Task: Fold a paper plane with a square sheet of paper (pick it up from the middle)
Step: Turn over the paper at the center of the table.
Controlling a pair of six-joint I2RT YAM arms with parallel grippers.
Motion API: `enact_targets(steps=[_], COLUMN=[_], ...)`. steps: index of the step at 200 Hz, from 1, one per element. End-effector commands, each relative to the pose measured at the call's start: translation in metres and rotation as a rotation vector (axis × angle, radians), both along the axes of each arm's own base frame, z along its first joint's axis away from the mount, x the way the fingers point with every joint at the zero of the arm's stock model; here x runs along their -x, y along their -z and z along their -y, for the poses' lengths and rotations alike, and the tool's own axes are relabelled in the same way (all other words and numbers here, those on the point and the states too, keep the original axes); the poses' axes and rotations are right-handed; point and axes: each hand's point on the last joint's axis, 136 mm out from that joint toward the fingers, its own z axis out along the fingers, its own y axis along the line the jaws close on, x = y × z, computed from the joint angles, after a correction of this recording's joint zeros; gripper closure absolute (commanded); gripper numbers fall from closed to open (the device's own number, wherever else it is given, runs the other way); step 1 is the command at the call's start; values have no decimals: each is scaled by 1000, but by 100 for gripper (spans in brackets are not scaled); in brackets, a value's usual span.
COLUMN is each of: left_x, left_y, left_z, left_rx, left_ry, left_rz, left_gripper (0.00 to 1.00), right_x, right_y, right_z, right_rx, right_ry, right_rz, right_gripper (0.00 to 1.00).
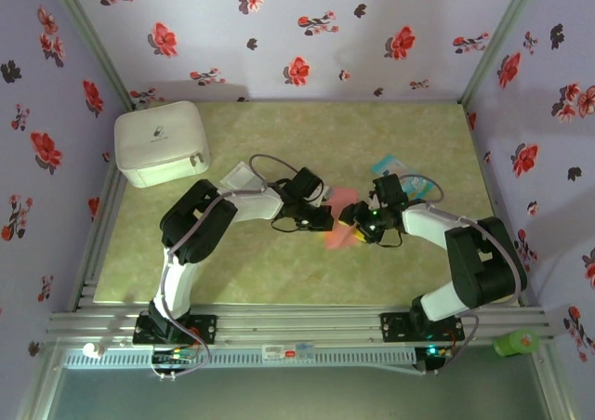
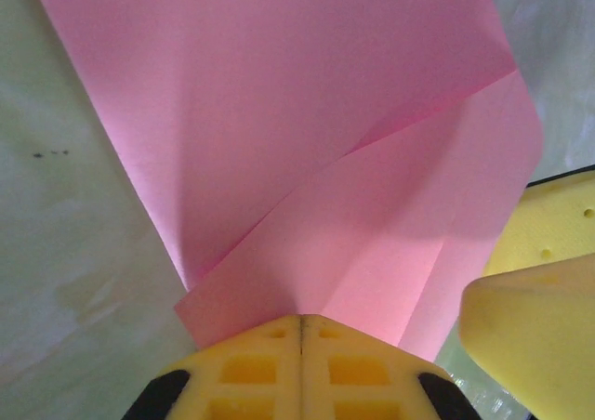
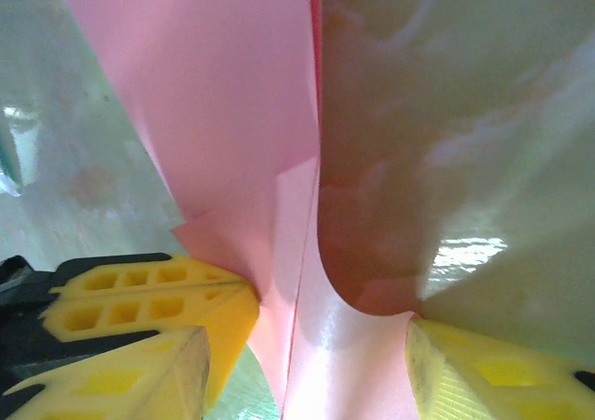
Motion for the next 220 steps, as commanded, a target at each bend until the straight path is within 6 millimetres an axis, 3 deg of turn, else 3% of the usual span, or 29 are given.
enact_targets(steps=[1, 70, 106, 157, 220], left_x=[12, 12, 13, 12, 10], left_y=[15, 15, 14, 12, 7], left_z=[-13, -16, -17, -18, -15], left_rx=[-72, -85, -88, -88, -75], left_ry=[-7, -12, -14, -22, -31], left_rz=[-27, -27, -27, -22, -14], left_gripper=[95, 95, 96, 96, 96], right_x=[-15, -32, -37, -43, -40], right_y=[-8, -7, -1, -8, 4], right_z=[-6, -4, 3, 5, 8], right_rx=[-24, -102, -99, -125, -128], right_ry=[-35, -42, -7, -6, 20], right_rz=[53, 83, 72, 108, 93], right_gripper=[42, 42, 48, 59, 66])
